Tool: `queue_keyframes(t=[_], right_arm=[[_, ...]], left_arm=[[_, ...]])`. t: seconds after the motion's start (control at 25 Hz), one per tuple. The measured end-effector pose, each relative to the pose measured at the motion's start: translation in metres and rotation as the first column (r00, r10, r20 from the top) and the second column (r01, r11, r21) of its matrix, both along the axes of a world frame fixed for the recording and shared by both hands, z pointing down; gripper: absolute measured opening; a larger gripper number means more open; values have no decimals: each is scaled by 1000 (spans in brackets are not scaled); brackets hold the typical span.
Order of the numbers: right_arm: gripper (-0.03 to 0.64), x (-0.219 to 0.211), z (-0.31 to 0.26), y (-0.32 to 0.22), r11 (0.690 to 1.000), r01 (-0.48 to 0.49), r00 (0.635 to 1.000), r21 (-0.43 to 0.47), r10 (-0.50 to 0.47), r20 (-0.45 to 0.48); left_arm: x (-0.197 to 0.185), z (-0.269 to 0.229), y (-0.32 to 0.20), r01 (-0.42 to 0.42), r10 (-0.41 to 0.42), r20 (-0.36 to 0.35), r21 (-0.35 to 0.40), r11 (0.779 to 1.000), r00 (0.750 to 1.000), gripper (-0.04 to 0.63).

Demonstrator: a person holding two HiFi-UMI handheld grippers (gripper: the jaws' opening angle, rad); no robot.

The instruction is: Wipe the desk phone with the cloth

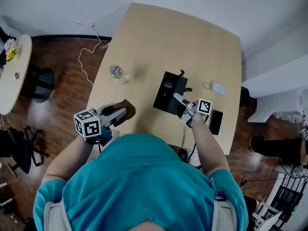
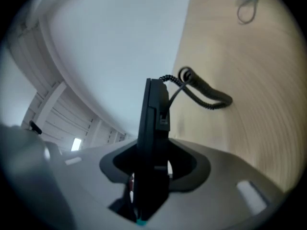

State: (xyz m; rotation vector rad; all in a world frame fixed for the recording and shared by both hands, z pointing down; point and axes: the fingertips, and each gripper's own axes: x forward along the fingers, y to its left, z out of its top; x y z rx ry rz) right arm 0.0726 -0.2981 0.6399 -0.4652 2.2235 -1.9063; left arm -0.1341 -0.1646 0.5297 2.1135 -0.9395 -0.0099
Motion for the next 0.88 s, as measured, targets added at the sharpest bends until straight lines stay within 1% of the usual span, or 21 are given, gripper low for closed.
queue_keyframes(t=[0.12, 0.2, 0.28, 0.4, 0.52, 0.64, 0.8, 0.88], right_arm=[[166, -13, 25, -6, 996, 72, 996, -51, -74, -46], [166, -17, 33, -10, 992, 106, 992, -74, -110, -55], [167, -23, 42, -14, 988, 111, 993, -111, -116, -38], [167, -30, 54, -15, 977, 98, 995, -188, -97, 14], [167, -35, 64, -10, 960, 101, 994, -259, -89, 56], [170, -37, 73, -6, 945, 107, 993, -310, -85, 84], [177, -31, 91, 4, 903, 146, 988, -404, -117, 97], [179, -27, 95, 8, 893, 161, 986, -421, -131, 99]], left_arm=[[-18, 1, 6, 48, -48, 0, -21, 999, 999, 127], [-24, 1, 8, 70, -70, 4, -27, 997, 998, 127], [-31, 1, 10, 89, -88, 6, -31, 996, 996, 127], [-38, 2, 10, 102, -102, 4, -36, 994, 995, 127], [-38, -1, 7, 109, -109, 3, -51, 993, 994, 127], [-39, -2, 3, 107, -107, 6, -54, 993, 994, 127], [-40, -4, -2, 103, -102, 9, -48, 994, 995, 127], [-40, -4, -2, 98, -98, 10, -45, 994, 995, 127]])
